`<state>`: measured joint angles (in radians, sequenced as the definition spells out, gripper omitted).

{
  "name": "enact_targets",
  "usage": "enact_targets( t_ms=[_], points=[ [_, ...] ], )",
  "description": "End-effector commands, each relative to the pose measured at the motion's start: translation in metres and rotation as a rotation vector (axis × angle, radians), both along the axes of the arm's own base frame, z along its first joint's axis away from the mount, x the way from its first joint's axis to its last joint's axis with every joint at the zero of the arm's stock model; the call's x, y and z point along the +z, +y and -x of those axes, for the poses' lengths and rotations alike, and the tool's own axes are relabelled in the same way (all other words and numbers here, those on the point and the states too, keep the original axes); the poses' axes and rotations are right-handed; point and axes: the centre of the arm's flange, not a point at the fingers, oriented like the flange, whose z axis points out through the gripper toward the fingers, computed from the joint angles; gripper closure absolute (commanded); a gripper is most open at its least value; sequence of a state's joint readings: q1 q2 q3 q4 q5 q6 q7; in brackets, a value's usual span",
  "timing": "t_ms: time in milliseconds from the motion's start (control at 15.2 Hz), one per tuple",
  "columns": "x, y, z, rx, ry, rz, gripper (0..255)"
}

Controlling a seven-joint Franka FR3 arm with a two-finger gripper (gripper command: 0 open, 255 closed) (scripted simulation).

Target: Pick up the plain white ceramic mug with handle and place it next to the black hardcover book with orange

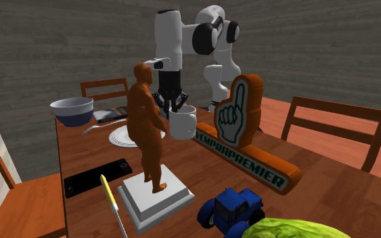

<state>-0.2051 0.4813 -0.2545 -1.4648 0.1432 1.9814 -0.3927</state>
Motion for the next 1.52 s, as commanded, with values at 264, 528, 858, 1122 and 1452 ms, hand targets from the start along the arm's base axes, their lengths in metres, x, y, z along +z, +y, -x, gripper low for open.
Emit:
enact_targets(
  t_ms=[264, 528, 858, 1122, 1452],
  points=[
    [0.031, 0.000, -0.001, 0.000, 0.000, 0.000, 255],
    [0.052, 0.000, -0.001, 0.000, 0.000, 0.000, 255],
    [0.079, 0.000, -0.001, 0.000, 0.000, 0.000, 255],
    [0.100, 0.000, -0.001, 0.000, 0.000, 0.000, 255],
    [0.109, -0.020, 0.034, 0.000, 0.000, 0.000, 255]
  ],
)
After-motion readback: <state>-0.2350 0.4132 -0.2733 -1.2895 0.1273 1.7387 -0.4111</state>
